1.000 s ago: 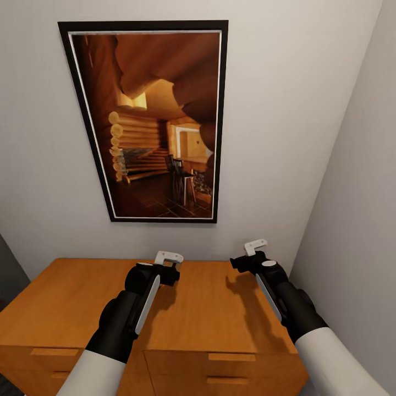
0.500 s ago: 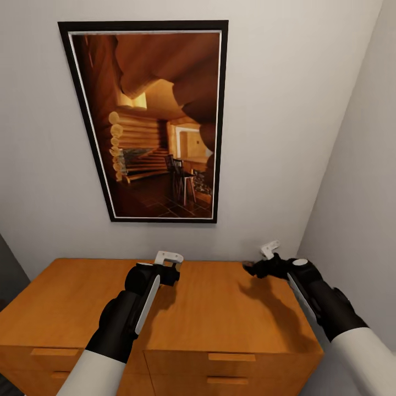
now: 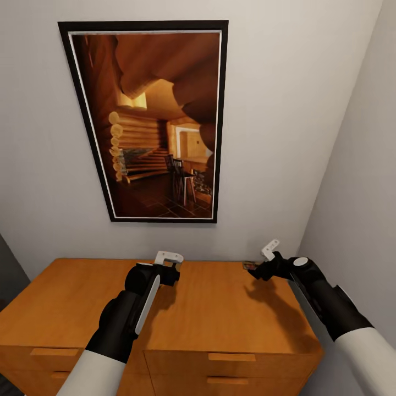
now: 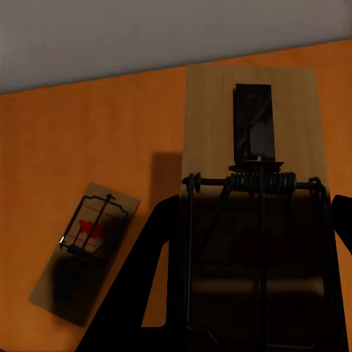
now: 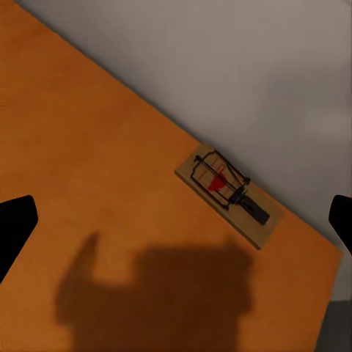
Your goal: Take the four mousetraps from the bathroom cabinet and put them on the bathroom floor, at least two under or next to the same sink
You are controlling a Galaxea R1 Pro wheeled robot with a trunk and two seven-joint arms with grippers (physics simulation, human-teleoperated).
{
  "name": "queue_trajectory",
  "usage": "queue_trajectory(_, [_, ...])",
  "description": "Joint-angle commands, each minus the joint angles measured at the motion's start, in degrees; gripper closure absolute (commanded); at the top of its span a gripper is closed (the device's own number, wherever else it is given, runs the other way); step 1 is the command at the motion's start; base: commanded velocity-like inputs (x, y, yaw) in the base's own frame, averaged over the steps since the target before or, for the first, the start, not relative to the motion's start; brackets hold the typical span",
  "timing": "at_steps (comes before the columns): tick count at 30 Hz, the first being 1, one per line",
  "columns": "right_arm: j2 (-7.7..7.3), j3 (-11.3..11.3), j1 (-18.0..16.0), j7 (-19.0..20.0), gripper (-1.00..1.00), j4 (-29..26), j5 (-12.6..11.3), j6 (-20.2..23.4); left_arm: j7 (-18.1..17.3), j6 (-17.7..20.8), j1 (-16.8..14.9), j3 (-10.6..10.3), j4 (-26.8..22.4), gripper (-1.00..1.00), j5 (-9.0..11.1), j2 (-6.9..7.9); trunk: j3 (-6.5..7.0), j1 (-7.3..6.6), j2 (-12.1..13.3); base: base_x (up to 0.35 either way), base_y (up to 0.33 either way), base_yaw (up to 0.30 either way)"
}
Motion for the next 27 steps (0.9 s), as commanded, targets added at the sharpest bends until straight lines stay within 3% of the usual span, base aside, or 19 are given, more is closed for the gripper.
queue_trajectory(1, [0.05,0.09,-0.08,0.36,-1.0,-0.09,0.64,0.13,-0.03,0.27,-0.06,-0.08,-0.05,1.0,-0.42,-0.01,-0.14,0.04,-0.14,0.0,0.0,0.0])
queue_trajectory(11, [0.45,0.06,-0.06,0.1,-1.0,-0.06,0.8,-0.15,-0.09,0.27,-0.06,-0.1,-0.05,1.0,-0.37,-0.01,-0.14,0.04,-0.14,0.003,0.0,0.0])
queue_trajectory(19, [0.47,0.02,-0.07,0.11,-1.0,-0.02,0.93,-0.34,-0.06,0.24,-0.06,-0.1,-0.05,1.0,-0.36,-0.01,-0.14,0.04,-0.14,0.201,0.0,0.0])
queue_trajectory(27, [0.47,0.02,-0.06,0.84,-1.0,0.0,0.95,-0.43,-0.03,0.19,-0.06,-0.08,-0.05,1.0,-0.43,-0.01,-0.14,0.04,-0.14,0.051,0.0,0.0])
